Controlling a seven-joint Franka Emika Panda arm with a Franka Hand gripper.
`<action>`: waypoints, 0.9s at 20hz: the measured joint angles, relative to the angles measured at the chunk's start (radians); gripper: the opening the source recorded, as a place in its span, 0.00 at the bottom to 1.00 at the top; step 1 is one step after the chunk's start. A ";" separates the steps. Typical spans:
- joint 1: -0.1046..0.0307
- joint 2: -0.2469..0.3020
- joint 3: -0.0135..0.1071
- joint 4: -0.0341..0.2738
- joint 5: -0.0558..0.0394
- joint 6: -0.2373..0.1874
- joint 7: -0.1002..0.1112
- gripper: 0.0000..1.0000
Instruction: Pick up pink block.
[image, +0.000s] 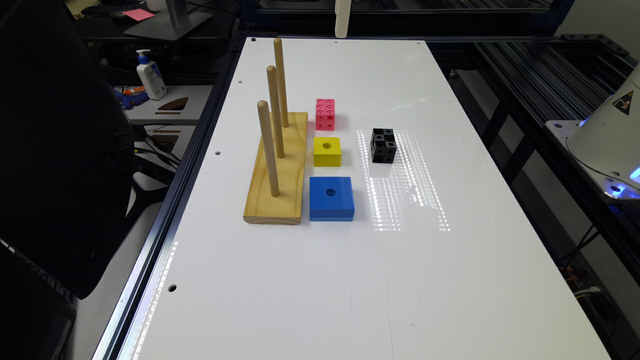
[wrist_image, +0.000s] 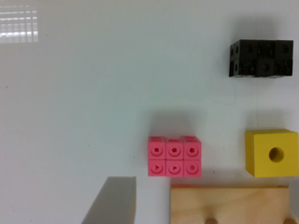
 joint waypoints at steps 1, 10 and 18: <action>0.000 0.000 0.000 0.000 0.0000 0.000 0.000 1.00; 0.000 0.057 0.002 -0.002 0.0000 0.038 0.000 1.00; 0.000 0.123 0.002 0.001 -0.0001 0.097 0.000 1.00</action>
